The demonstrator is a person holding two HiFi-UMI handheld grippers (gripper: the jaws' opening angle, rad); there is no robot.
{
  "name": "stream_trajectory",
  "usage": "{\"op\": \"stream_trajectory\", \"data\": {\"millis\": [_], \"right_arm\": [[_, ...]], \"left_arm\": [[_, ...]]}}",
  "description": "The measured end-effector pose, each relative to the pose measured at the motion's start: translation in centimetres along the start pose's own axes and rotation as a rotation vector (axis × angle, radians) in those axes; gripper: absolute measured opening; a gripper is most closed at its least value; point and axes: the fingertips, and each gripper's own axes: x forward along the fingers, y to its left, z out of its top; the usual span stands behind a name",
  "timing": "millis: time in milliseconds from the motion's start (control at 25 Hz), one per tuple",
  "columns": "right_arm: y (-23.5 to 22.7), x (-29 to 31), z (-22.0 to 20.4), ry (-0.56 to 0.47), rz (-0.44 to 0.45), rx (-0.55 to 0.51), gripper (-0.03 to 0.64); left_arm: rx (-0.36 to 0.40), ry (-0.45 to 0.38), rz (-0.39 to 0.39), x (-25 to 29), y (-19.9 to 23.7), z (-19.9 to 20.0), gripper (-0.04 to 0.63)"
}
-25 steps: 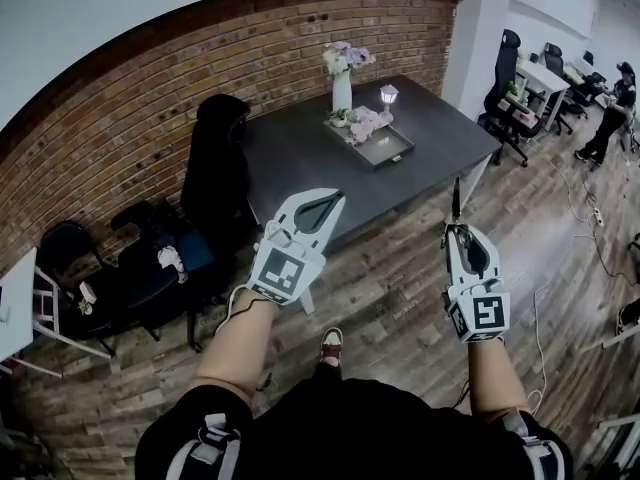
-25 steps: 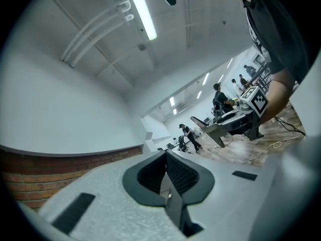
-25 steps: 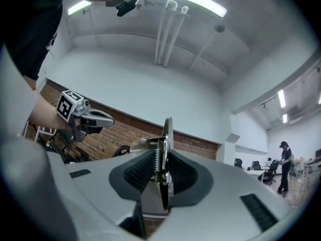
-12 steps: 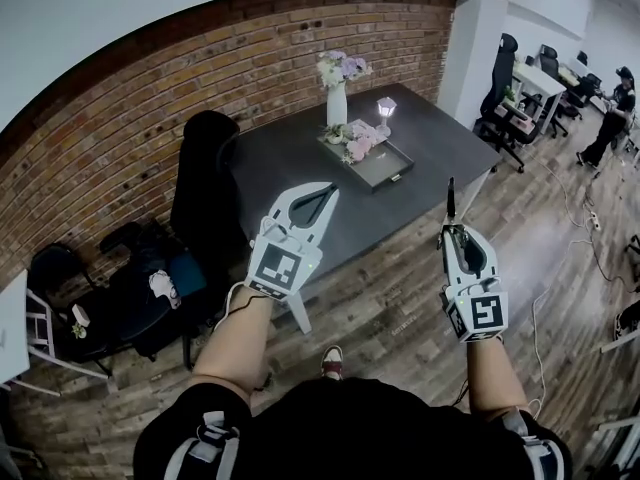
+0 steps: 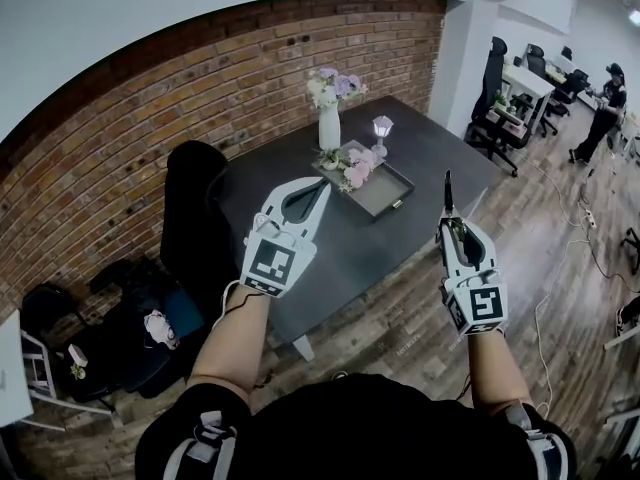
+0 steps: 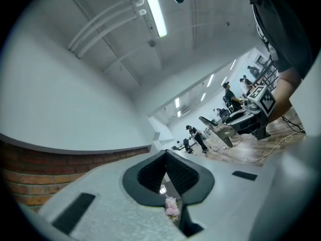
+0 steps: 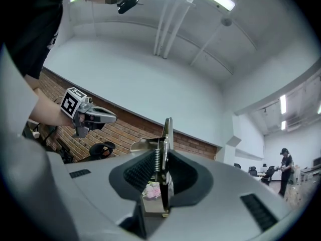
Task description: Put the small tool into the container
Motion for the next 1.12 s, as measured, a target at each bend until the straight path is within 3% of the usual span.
{"op": "stream_trajectory", "data": {"millis": [280,720,1120], "right_arm": [[0.3,4.9,-1.2,0.020,-0.001,-0.029,0.082],[0.8,8.9,-3.4,0.090,0.000,-0.061,0.081],[-0.8,10.5,-5.6,0.162,0.015,-0.098,0.081]], "left_arm": [[-0.004,0.003,-0.020,2.1,3.1,-3.4,0.008],[-0.023,-0.004,-0.045,3.2,4.2,-6.3,0.008],[-0.063,-0.006,-0.070,4.9,2.6,-8.5,0.008]]}}
